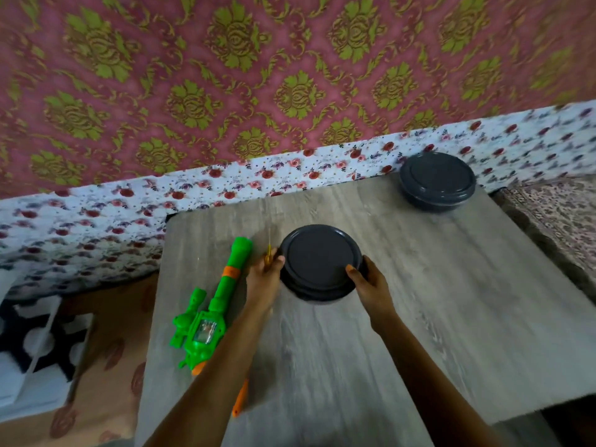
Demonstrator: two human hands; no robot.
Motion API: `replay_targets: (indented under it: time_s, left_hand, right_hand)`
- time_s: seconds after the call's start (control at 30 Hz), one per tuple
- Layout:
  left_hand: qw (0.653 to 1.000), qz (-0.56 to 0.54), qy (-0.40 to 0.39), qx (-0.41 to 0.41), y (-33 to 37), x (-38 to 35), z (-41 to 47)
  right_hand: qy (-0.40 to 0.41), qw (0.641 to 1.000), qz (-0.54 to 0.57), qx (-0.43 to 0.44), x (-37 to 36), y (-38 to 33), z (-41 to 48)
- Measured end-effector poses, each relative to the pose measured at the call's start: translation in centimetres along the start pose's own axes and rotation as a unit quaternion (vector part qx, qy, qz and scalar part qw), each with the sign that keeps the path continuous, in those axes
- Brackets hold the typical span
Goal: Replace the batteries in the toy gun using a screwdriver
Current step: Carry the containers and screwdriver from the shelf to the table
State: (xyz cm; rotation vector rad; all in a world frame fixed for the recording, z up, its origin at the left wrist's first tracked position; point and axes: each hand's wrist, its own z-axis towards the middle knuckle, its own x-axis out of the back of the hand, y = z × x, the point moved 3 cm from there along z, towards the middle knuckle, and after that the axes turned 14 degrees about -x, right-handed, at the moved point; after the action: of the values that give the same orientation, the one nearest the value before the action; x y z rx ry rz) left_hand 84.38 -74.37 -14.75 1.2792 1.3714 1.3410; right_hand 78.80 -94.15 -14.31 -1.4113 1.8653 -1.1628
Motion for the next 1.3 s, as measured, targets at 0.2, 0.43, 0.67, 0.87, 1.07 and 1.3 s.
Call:
replay_targets:
  time_s: [0.2, 0.43, 0.67, 0.87, 1.07, 1.3]
  left_hand:
    - [0.997, 0.006, -0.069, -0.017, 0.7, -6.2, 3.4]
    - [0.996, 0.036, -0.075, -0.024, 1.5, -14.0, 9.3]
    - [0.998, 0.033, -0.048, -0.01, 1.2, -21.3, 14.6]
    - [0.998, 0.065, -0.021, -0.019, -0.6, -24.8, 18.8]
    - [0.998, 0.052, 0.007, -0.034, 0.6, -22.5, 16.0]
    - [0.985, 0.165, 0.033, -0.044, 0.9, -23.0, 14.6]
  right_hand:
    - [0.029, 0.999, 0.039, -0.004, 4.0, -1.2, 4.1]
    - [-0.053, 0.997, 0.058, 0.023, 8.2, -4.1, 11.5]
    - [-0.109, 0.993, 0.016, 0.031, 11.7, -5.9, 21.5]
    - [-0.14, 0.989, 0.014, 0.033, 13.0, -6.6, 28.2]
    - [-0.145, 0.988, 0.034, 0.044, 11.4, -6.3, 25.5]
    - [-0.056, 0.997, 0.044, 0.023, 11.1, -4.8, 25.1]
